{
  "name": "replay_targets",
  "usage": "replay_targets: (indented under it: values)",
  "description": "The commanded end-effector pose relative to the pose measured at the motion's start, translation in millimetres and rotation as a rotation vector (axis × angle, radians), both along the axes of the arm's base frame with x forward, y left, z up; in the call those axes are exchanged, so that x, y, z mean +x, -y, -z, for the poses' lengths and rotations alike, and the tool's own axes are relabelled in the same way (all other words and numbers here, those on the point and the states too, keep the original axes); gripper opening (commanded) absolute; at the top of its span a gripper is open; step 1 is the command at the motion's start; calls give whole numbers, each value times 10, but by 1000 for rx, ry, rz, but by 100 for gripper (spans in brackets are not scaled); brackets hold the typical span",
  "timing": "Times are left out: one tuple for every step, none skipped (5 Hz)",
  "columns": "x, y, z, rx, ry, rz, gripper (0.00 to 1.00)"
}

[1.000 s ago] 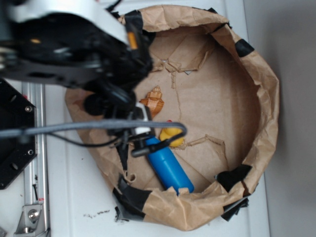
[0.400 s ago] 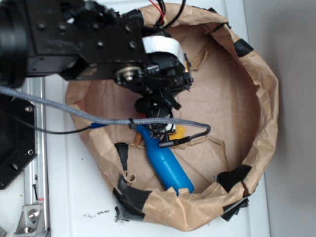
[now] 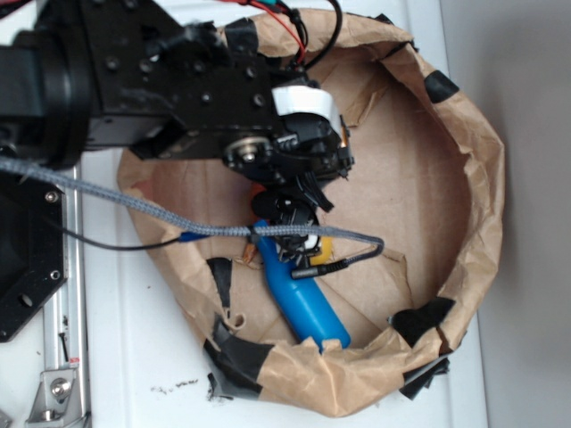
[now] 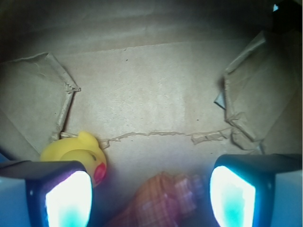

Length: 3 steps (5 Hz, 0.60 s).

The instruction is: Grab the yellow duck.

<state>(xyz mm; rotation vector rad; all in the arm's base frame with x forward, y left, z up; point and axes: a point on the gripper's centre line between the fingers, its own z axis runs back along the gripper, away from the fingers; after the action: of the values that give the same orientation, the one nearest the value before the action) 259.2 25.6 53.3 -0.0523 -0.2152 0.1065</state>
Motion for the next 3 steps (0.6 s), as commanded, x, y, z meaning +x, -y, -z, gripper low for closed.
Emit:
replay_targets:
  values:
    - [31, 119, 135, 27, -11, 51, 100]
    - [86, 176, 322, 45, -58, 57, 100]
    - [173, 406, 334, -24, -103, 121, 100]
